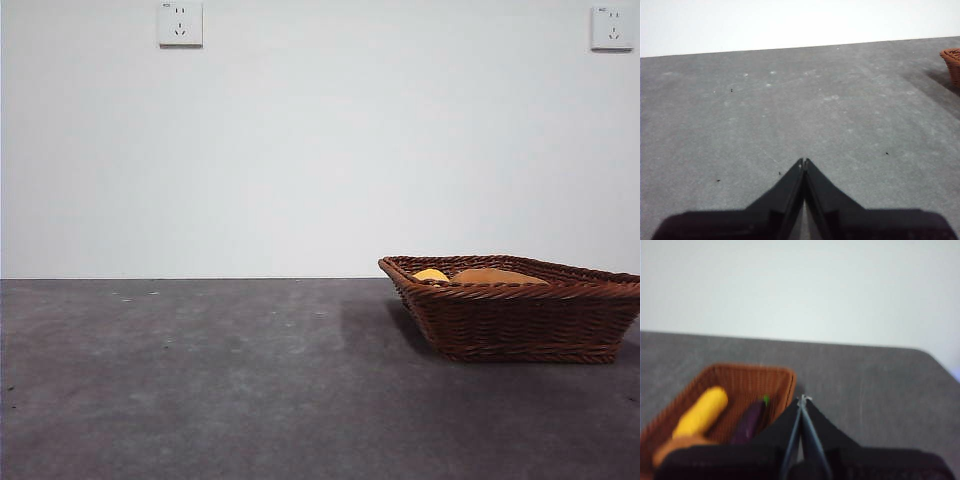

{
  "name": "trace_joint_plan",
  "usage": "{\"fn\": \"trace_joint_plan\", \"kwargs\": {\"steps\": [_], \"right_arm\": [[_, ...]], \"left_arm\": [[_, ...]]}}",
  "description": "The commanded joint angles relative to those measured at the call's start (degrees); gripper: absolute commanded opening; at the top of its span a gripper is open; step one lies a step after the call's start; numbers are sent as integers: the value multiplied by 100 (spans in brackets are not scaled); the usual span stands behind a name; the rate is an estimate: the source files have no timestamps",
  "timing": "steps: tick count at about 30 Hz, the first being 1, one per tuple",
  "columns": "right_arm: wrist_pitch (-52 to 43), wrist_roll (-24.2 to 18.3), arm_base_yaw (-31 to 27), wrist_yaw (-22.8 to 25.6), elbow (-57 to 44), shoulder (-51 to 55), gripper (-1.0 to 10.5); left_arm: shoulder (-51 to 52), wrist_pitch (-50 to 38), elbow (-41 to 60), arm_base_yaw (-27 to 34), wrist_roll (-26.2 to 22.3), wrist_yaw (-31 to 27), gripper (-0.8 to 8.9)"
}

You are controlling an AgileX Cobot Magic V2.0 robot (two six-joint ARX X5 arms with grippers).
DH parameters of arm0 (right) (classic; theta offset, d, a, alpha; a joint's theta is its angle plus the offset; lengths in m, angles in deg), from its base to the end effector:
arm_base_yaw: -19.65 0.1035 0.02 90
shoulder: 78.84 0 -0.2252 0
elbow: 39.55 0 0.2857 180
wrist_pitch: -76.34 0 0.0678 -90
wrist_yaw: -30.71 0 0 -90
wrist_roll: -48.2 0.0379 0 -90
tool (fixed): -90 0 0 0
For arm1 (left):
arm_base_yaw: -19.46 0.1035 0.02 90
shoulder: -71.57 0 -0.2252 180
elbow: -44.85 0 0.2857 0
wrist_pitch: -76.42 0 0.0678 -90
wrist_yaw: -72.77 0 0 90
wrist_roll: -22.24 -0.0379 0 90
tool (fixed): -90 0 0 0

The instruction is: Help me put the vegetables on the table into the basket

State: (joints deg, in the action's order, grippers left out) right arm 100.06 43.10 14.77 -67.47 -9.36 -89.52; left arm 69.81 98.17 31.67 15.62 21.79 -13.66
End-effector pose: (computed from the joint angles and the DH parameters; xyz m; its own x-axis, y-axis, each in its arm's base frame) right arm 0.1729 -0.0093 0.2329 0.9957 0.0578 -0.0727 -0.0635 0.9949 -0.0783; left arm 0.1783 -0.0143 0.1480 0.9755 -0.1279 -0.1790 0.1294 0.9916 -0.0034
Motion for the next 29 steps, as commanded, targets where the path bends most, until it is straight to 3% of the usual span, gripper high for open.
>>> {"fn": "trace_joint_plan", "kwargs": {"steps": [1,18,29], "right_arm": [[-90,52,-7,-149,-743,415,2],[-260,39,-4,199,-1727,1023,1],[-258,44,0,1318,-1727,1023,2]], "left_arm": [[-4,-24,61,-11,-66,-17,-4],[-13,-24,61,-11,-66,-15,-4],[-13,-24,61,-11,-66,-17,-4]]}}
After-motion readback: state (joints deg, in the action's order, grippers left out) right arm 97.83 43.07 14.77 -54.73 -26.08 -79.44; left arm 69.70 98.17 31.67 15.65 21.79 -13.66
